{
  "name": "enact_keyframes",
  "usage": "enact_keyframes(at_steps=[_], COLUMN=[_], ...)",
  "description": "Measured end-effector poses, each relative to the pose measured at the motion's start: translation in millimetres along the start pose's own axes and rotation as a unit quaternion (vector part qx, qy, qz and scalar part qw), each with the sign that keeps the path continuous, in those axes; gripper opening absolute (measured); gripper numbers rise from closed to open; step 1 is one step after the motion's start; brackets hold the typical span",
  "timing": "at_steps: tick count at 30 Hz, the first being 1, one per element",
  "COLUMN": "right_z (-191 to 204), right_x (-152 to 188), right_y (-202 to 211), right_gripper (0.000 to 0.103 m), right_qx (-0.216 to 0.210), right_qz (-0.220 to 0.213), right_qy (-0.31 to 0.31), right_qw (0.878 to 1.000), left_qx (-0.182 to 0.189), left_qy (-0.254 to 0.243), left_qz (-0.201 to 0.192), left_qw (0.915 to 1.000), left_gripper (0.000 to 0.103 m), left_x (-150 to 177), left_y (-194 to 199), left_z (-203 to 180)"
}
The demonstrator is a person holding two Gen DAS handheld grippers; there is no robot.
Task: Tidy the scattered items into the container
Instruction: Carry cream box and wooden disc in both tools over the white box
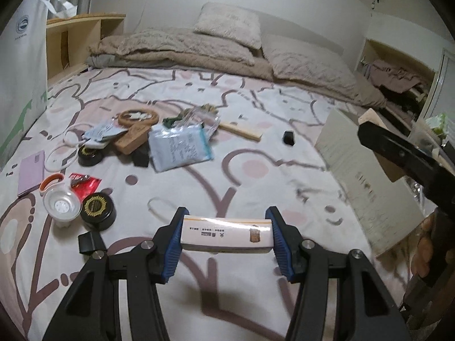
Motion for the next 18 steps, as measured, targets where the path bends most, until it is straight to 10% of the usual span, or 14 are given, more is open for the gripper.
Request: enact_keyframes(at_steps=[18], right_z=[-107], right_x=[-23], right_y=[71], right_gripper=[0.069], right_qx=[0.088], right_qz=[-0.062], right_qy=[-0.071], right_qw=[0.992], left_qx=[0.069], left_qy=[-0.027], left_qz=[-0.037], left_qw=[0.9966], left_gripper=[0.055], left_x=[-37], left_y=[3], left_z=[-107])
Point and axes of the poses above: each gripper's, at about its wrist camera, not at the fingertips, and y roughly against the way its jaws point, z to its left, x to its underside, the point moved 7 cm from there along -y, roughly the way its jaws point, and after that the axes turned 4 degrees about -z, right-handed, at the moved point
